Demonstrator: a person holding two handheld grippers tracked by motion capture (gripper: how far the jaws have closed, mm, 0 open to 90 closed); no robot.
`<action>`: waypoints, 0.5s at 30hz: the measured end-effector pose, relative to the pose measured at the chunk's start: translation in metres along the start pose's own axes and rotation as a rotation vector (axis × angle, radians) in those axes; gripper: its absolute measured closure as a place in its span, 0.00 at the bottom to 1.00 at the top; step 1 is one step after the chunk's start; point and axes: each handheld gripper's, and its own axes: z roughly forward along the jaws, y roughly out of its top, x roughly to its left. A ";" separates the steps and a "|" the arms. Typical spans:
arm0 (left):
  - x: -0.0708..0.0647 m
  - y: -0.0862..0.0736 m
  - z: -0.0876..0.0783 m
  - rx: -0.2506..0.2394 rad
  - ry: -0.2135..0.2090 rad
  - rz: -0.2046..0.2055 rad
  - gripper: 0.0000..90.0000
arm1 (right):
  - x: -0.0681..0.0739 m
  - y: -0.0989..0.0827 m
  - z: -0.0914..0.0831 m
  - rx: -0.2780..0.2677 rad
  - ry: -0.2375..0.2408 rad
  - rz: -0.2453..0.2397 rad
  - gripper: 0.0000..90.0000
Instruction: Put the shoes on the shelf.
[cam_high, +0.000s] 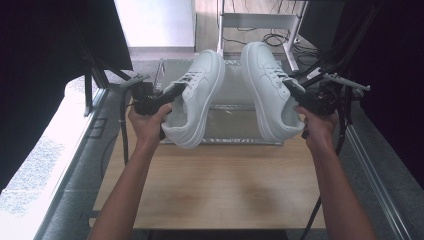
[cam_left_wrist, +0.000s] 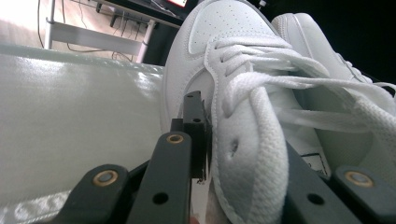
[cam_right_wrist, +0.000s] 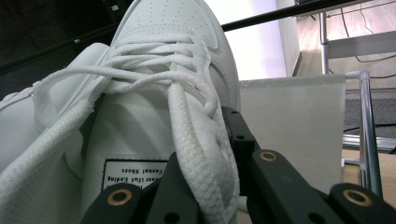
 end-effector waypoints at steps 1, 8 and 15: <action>0.000 0.002 0.002 0.002 0.002 0.003 0.91 | 0.000 0.001 0.002 0.001 -0.002 0.002 0.96; -0.002 0.014 0.012 0.008 0.028 0.022 0.91 | 0.001 0.009 0.017 0.017 -0.024 0.002 0.96; 0.003 0.021 0.022 0.008 0.051 0.013 0.91 | -0.003 0.013 0.032 0.024 -0.048 0.022 0.96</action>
